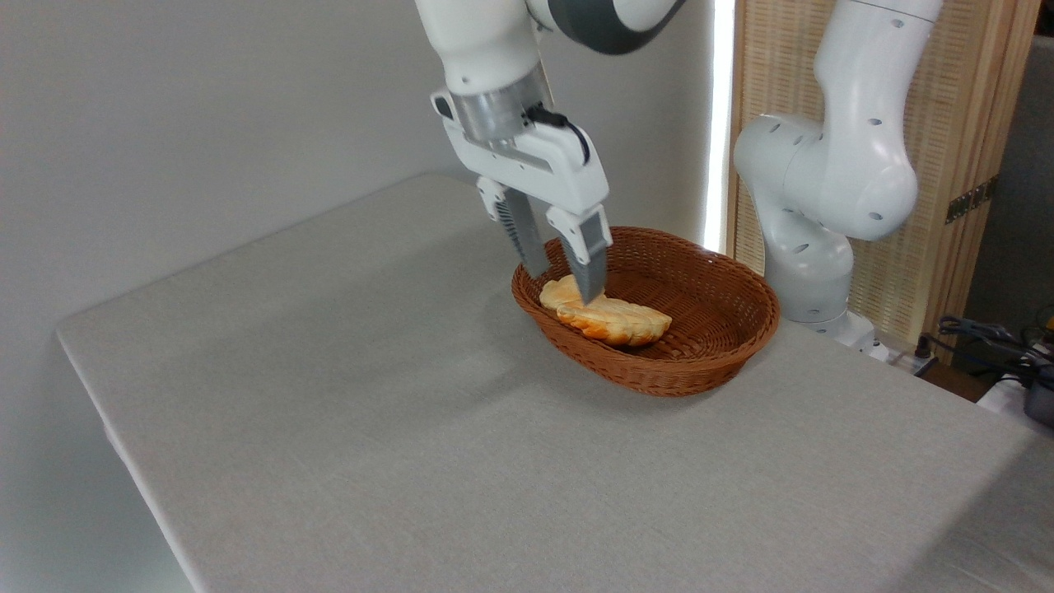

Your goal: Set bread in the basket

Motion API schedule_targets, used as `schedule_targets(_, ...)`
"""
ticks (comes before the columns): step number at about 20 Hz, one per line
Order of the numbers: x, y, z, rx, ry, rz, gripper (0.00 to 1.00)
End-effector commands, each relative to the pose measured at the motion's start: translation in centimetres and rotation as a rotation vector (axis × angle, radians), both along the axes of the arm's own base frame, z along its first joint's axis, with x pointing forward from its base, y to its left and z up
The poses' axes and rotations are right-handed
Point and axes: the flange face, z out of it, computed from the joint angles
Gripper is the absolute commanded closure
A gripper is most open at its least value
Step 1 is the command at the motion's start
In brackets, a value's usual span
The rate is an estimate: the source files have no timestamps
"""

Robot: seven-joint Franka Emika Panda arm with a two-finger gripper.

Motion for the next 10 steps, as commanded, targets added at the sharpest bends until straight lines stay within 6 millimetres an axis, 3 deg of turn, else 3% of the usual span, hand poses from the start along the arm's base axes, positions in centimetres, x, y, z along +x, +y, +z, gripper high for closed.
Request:
schedule_targets(1, 1.7, -0.3, 2.6, -0.032, -0.129, 0.001, 0.0)
schedule_targets(10, 9.1, -1.6, 4.7, -0.092, -0.265, 0.036, 0.0)
